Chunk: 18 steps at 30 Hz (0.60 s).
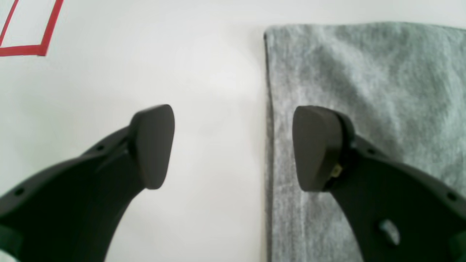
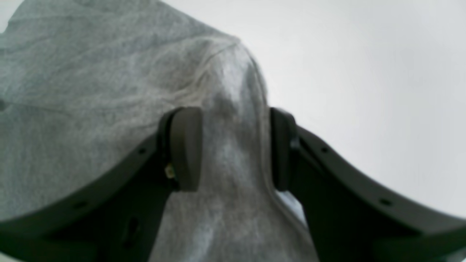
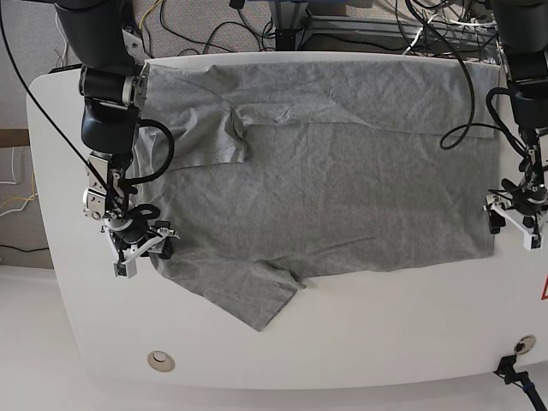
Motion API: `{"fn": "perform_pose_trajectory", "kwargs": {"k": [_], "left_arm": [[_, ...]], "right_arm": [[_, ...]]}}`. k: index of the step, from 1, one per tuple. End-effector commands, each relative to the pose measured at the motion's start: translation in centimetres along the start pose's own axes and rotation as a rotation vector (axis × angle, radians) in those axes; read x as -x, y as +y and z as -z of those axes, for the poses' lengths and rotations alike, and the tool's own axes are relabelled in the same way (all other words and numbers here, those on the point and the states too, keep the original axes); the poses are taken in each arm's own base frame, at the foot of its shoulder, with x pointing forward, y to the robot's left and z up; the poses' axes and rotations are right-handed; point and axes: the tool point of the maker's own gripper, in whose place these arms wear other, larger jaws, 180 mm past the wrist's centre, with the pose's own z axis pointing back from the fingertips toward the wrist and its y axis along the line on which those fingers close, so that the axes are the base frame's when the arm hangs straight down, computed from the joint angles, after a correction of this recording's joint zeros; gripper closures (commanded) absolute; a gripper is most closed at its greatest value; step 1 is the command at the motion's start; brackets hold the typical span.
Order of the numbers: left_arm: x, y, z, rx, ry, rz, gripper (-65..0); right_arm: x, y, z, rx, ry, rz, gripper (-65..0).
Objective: Fold the T-shirt properly
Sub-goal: 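Lower both grippers onto the shirt's side edges near the hem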
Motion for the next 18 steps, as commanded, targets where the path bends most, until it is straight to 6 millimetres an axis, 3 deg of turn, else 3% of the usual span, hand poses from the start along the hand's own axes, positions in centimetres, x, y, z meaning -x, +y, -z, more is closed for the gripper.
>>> {"fn": "perform_pose_trajectory", "kwargs": {"k": [1, 9, 18], "left_arm": [[-2.6, 1.1, -0.3, -0.017, -0.065, -0.001, -48.0], [-3.4, 0.6, -0.1, -0.010, -0.078, -0.003, -48.0], [-2.8, -2.7, 0.9, 0.043, -0.073, -0.030, -48.0]], "right_arm": [[-0.8, 0.7, 0.1, -0.017, -0.013, -0.008, -27.8], [0.0, 1.1, 0.2, -0.025, -0.001, -0.002, -27.8], [0.2, 1.1, 0.2, -0.026, 0.001, -0.003, -27.8]]}}
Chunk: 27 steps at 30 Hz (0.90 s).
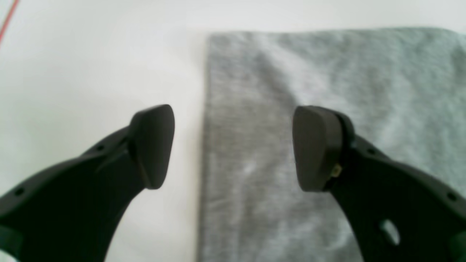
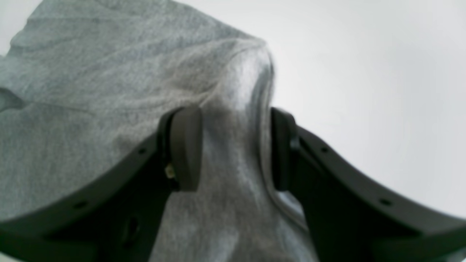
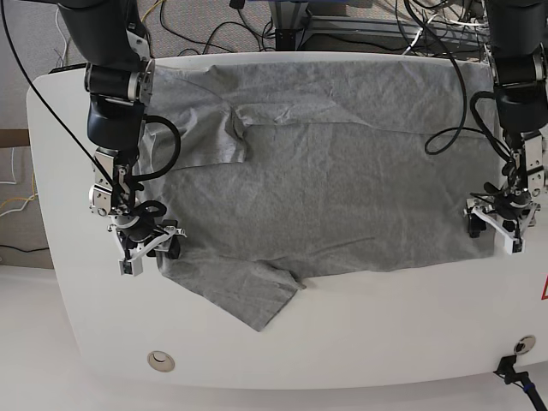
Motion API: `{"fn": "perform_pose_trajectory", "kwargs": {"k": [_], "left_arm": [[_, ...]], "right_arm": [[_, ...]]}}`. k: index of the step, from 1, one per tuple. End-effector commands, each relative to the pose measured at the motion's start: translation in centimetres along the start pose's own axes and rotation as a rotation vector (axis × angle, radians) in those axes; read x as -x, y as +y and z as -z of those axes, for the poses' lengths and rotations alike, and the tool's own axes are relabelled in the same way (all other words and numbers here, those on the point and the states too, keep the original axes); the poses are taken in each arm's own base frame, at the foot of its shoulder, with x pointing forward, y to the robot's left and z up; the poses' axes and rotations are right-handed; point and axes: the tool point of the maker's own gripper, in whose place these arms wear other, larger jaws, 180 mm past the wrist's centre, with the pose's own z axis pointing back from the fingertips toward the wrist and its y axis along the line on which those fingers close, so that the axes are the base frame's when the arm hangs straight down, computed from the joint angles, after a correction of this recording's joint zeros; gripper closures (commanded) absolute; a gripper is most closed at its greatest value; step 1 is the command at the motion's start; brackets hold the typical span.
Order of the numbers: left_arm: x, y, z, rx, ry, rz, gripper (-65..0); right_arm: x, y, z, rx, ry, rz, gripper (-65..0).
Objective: Fold the T-shirt properly
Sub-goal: 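Lower both grippers onto the shirt's side edges near the hem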
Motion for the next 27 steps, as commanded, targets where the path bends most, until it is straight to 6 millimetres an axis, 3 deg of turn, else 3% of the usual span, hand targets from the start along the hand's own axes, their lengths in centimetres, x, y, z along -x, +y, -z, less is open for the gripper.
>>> {"fn": "perform_pose_trajectory", "kwargs": {"k": [1, 5, 9, 15, 16, 18, 21, 22, 27], "left_arm": [[-2.6, 1.0, -0.3, -0.015, -0.063, 0.002, -48.0], [-1.9, -0.2, 0.1, 0.004, -0.051, -0.009, -48.0], [0.6, 0.1, 0.3, -0.005, 0.005, -0.035, -47.9], [1.1, 0.1, 0.3, -0.004, 0.014, -0.037, -47.5], [1.1, 0.1, 0.3, -0.004, 0.014, -0.037, -45.0], [1.0, 0.1, 0.3, -0.004, 0.012, -0.038, -32.0], [0.8, 0.1, 0.4, -0.004, 0.007, -0.038, -9.2], [0.7, 0.0, 0.4, -0.003, 0.005, -0.038, -6.4], [0.2, 0.0, 0.3, -0.002, -0.009, -0.038, -6.3]], "right_arm": [[-0.4, -0.2, -0.1, 0.001, 0.018, -0.014, -27.8], [-0.3, -0.2, -0.1, 0.001, 0.020, -0.014, -27.8], [-0.3, -0.2, -0.1, 0.001, 0.021, -0.014, -27.8], [-0.3, -0.2, -0.1, 0.001, 0.021, -0.014, -27.8], [-0.3, -0.2, -0.1, 0.001, 0.021, -0.014, -27.8], [-0.3, -0.2, -0.1, 0.001, 0.021, -0.014, -23.3], [-0.4, -0.2, -0.1, 0.001, 0.018, -0.014, -6.4], [-0.4, -0.2, -0.1, 0.001, 0.018, -0.014, 0.0], [-0.7, -0.1, 0.0, -0.002, 0.014, -0.016, 0.0]]}}
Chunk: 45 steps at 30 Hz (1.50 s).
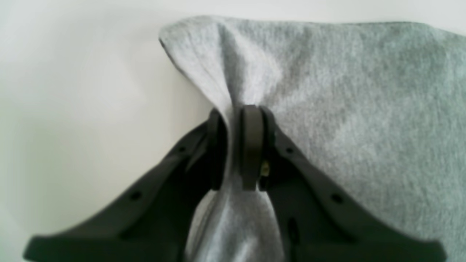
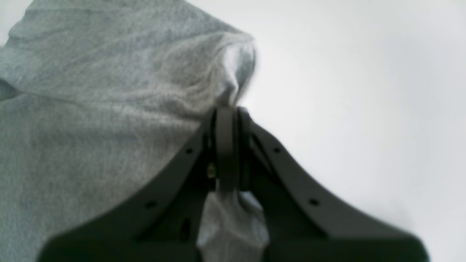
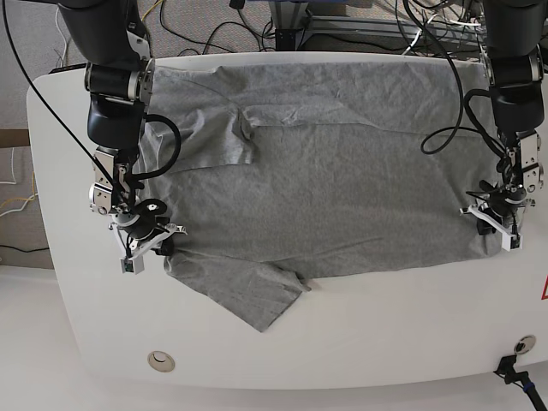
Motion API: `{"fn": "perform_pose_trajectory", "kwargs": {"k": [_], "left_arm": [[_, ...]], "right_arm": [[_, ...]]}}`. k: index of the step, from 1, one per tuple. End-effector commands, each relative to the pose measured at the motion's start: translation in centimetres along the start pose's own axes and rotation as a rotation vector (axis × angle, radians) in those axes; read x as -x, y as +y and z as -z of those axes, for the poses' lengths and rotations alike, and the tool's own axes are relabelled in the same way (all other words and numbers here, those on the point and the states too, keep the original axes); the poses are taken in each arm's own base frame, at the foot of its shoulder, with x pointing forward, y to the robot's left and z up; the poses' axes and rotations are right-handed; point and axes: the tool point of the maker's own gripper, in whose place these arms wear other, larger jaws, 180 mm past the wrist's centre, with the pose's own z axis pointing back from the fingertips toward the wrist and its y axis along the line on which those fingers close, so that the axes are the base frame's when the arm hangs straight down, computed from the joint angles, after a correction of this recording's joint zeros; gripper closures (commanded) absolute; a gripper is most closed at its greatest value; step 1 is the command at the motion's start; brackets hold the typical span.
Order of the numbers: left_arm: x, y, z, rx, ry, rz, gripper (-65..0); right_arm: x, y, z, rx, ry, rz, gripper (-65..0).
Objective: Fold the T-shirt properly
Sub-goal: 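Lower both grippers onto the shirt's side edges near the hem, then grasp the shirt's side edges with both grippers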
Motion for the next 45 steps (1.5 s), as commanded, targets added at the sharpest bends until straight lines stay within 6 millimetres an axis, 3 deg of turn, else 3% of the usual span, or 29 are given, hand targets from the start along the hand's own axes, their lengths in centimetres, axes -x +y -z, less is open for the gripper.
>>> {"fn": "perform_pose_trajectory", "kwargs": {"k": [1, 3, 6, 12, 17, 25, 30, 33, 35, 39, 40, 42, 45], "left_arm": [[-2.1, 0.5, -0.3, -0.008, -0.028, 0.023, -6.3], [-3.5, 0.0, -0.5, 0.001, -0.062, 0.041, -6.3], [-4.2, -0.6, -0.9, 0.014, -0.091, 0.067, -6.3], [-5.5, -1.7, -1.8, 0.035, -0.141, 0.110, -6.3], [-5.4, -1.7, -2.5, 0.038, -0.156, 0.131, -6.3], [-5.0, 0.8, -5.2, -0.017, -0.208, 0.101, -6.4], [-5.2, 2.1, -5.7, -0.046, -0.215, 0.088, -6.4], [-4.1, 2.9, -5.2, -0.059, -0.156, 0.073, -6.7], [-4.8, 3.4, -4.5, -0.068, -0.154, 0.045, -11.6], [-4.6, 4.3, -3.4, -0.083, -0.125, -0.017, -38.8], [-4.7, 4.3, -3.2, -0.082, -0.124, -0.022, -43.0], [-4.5, 4.3, -3.1, -0.082, -0.118, -0.028, -47.3], [-5.4, 2.8, -2.1, -0.051, -0.108, 0.002, -47.5]], "right_arm": [[-1.0, -0.1, 0.0, 0.003, 0.003, -0.017, 0.0], [-1.7, -0.1, -0.2, 0.002, -0.015, -0.022, 0.0], [-4.0, 0.2, -0.8, 0.002, -0.065, -0.058, 0.0], [-6.7, 0.6, -2.1, 0.010, -0.070, -0.120, 0.0], [-6.8, 0.9, -3.5, 0.019, -0.092, -0.169, 0.0], [-5.3, 0.7, -5.6, 0.044, -0.050, -0.235, 0.0], [-4.9, 0.7, -5.6, 0.044, -0.041, -0.235, 0.0], [-4.8, 0.9, -5.5, 0.039, -0.040, -0.231, 0.0], [-4.8, 0.9, -5.5, 0.039, -0.042, -0.231, 0.0], [-4.7, 1.0, -5.4, 0.036, -0.041, -0.228, 0.0], [-4.7, 1.0, -5.4, 0.036, -0.041, -0.228, 0.0], [-4.7, 1.0, -5.4, 0.037, -0.041, -0.229, 0.0], [-4.7, 1.0, -5.4, 0.037, -0.041, -0.229, 0.0]]}}
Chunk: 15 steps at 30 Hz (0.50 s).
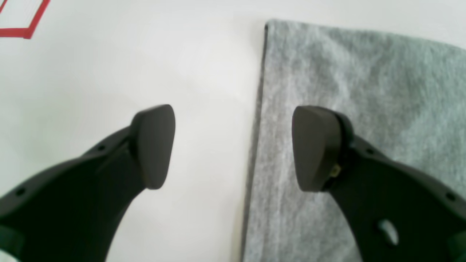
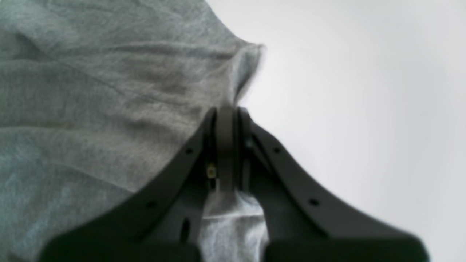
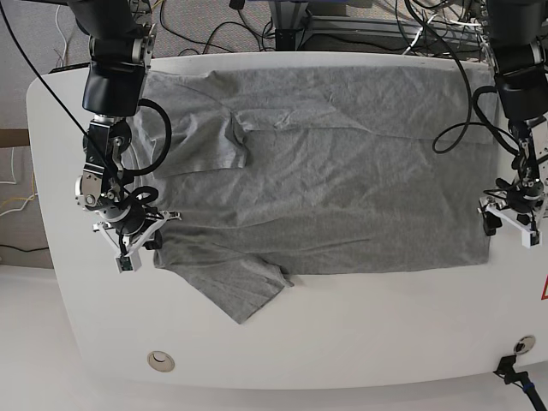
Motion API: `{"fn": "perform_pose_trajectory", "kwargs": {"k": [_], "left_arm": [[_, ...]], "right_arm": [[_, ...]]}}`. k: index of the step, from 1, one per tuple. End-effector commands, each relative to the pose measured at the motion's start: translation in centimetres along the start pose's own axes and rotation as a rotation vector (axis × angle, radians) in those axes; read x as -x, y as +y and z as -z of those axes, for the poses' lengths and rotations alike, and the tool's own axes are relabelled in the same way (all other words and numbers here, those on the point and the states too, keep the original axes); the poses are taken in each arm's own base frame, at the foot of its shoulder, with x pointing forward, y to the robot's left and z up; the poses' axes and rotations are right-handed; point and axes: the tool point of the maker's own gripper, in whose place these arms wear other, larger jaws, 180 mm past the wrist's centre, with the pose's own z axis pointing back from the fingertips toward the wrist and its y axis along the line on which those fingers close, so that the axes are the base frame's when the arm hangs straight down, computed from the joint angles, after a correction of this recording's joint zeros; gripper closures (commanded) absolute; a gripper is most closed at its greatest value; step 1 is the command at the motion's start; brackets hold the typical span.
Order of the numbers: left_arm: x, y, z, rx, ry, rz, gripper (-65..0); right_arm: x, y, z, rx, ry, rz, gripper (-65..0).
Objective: Fold the T-shirt properly
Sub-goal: 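Grasp the shirt's side edges with both grippers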
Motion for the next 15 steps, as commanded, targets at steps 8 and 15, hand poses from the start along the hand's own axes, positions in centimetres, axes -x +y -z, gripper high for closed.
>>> {"fn": "perform_pose_trajectory", "kwargs": {"k": [8, 15], "left_arm": [[-1.3, -1.9, 2.0, 0.036, 0.003, -0.042, -47.6], [-0.3, -3.8, 2.4, 0.082, 0.025, -0.053, -47.5]], "right_arm": [[-2.8, -0.5, -0.4, 0.004, -0.078, -0.007, 0.0], [-2.8, -0.5, -0.4, 0.004, -0.078, -0.007, 0.0]]}}
